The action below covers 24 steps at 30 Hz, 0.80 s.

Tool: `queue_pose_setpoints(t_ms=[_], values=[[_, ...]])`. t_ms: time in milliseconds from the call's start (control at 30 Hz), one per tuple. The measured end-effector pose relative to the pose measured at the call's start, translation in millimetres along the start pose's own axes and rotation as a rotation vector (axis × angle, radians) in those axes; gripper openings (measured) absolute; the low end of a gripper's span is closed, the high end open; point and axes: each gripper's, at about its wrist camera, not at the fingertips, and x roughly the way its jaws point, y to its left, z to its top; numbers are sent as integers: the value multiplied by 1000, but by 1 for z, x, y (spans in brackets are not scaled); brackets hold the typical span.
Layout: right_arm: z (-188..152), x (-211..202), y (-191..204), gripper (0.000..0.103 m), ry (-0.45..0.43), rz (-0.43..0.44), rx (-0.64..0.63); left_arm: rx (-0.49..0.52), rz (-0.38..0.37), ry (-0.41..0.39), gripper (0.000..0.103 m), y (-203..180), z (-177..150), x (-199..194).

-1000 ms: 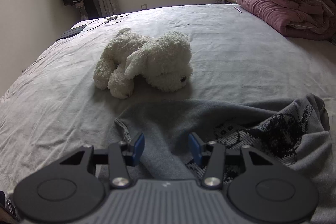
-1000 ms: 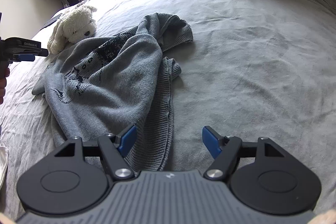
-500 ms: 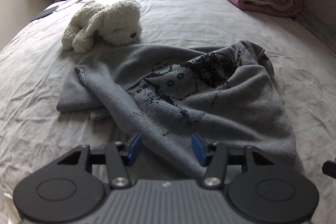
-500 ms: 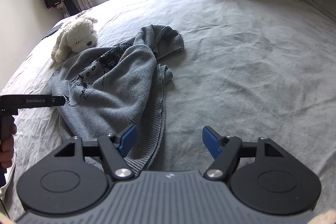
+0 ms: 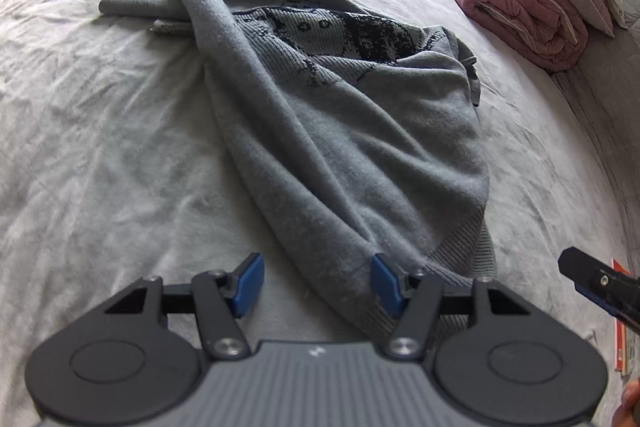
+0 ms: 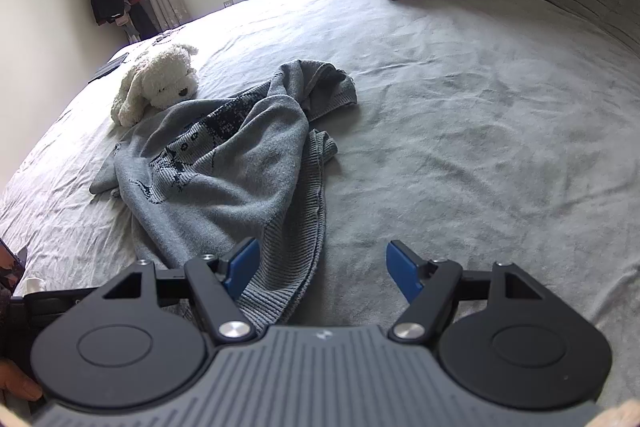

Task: Fold clothes
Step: 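Drag the sweater hem with the left gripper to straighten the body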

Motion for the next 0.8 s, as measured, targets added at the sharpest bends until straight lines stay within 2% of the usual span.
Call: queue_pose_setpoints(t_ms=[100,367,467,533,600,800], values=[[-2,-1,-4,74,0,-3,8,-55,-52,17,60,-3,-13,0],[-8,-8,-21,74,1,-17,30,-36,-50,4,56,-27,-32,4],[-9,-9,-30,74,0,-24,45,-9,-41,0,38,-38,-34,8],[-10,-8,-36,74,3,-18,69,8,-37,1,9,-42,-34,10],[-10,-8,-42,74,4,-8,94,14,-36,-7,4,-41,-33,6],[-8,-4,-49,74,8,-1,127,66,-6,-69,3,-32,-29,-22]])
